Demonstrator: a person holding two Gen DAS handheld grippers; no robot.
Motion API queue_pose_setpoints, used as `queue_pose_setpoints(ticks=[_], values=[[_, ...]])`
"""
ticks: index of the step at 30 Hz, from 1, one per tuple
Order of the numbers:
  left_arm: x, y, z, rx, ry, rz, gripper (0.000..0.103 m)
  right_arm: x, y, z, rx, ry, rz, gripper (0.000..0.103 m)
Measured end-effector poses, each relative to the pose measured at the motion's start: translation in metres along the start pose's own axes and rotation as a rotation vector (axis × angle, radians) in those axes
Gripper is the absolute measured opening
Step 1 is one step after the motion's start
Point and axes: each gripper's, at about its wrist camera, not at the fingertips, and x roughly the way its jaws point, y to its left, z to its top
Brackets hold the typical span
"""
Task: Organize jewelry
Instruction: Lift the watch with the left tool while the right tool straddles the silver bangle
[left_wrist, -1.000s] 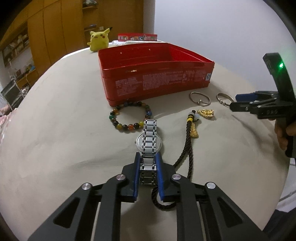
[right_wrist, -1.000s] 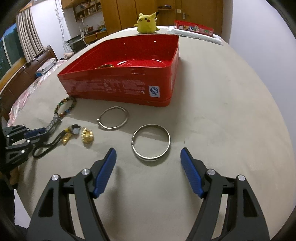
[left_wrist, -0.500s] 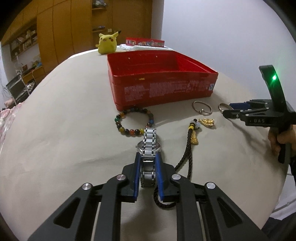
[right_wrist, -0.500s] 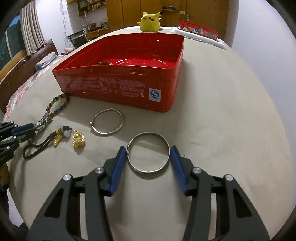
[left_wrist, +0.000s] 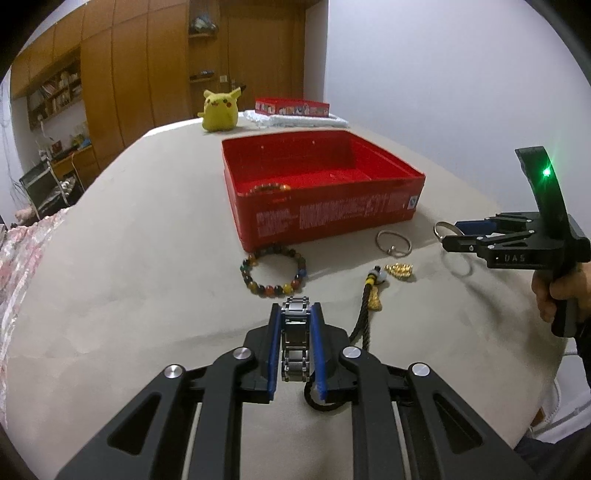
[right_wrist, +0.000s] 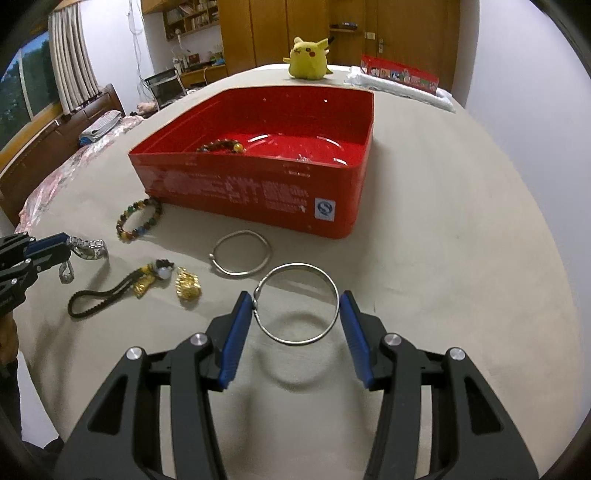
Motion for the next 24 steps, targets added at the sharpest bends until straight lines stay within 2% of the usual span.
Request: queue_pose_setpoints(ticks=[24], values=[[-0.037,-0.005,0.037,0.041,-0.118,0.023,0.015,-0.04,0.007,0.019,-0.028,-0.079,0.007,0.048]])
